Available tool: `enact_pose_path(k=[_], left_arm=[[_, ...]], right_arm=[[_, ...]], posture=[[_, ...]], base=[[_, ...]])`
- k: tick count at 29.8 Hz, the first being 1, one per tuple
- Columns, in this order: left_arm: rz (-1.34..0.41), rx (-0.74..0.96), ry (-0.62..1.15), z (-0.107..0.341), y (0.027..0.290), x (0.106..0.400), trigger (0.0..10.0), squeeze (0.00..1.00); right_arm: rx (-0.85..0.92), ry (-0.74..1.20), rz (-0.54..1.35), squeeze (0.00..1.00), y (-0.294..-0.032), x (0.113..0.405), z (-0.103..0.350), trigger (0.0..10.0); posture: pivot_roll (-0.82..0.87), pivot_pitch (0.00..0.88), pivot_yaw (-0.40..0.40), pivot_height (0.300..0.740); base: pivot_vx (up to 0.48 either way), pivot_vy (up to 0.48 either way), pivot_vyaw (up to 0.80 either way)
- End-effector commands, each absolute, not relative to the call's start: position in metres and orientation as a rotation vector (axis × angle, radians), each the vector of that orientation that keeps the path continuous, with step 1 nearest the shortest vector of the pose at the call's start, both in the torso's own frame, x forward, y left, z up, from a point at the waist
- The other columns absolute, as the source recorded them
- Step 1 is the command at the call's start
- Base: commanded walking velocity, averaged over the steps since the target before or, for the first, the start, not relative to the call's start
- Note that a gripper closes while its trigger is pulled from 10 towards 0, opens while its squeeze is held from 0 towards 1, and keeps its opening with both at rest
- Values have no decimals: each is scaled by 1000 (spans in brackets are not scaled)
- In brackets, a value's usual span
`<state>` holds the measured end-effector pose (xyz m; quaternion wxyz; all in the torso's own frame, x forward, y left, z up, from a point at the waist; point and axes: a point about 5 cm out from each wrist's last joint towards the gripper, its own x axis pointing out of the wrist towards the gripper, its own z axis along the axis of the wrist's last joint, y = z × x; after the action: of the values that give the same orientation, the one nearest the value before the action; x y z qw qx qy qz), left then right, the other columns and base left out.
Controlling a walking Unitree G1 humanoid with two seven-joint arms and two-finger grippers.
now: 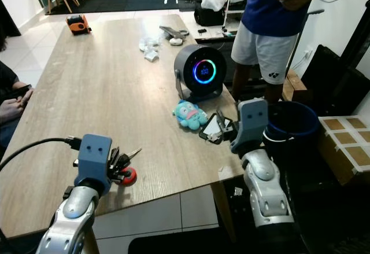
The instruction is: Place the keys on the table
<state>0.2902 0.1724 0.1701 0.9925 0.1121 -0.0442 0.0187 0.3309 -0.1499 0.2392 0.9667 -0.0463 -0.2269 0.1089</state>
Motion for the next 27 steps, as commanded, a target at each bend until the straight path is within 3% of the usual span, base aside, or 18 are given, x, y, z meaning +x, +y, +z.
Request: enact_pose_path(k=[1, 7, 14, 27], left_arm=[[36, 260, -49, 158, 177, 286, 10000, 0], [5, 238, -44, 156, 171, 286, 10000, 0], [-66, 148, -90, 162, 145, 292, 10000, 0], [-64, 127, -100, 164, 147, 293, 10000, 0]], right_arm=[[-115, -454, 192, 0, -156, 323, 232, 10000], [-97, -441, 178, 0, -156, 316, 227, 10000], [-102, -447, 128, 0, -157, 311, 224, 10000], [-149, -428, 96, 0, -162, 304, 214, 10000]], posture=[[47, 170, 55, 740], [40, 149, 54, 740], [24, 123, 61, 740], [18, 136, 69, 740]], base=[[0, 0, 0], [0, 0, 0], [0, 0, 0], [0, 0, 0]])
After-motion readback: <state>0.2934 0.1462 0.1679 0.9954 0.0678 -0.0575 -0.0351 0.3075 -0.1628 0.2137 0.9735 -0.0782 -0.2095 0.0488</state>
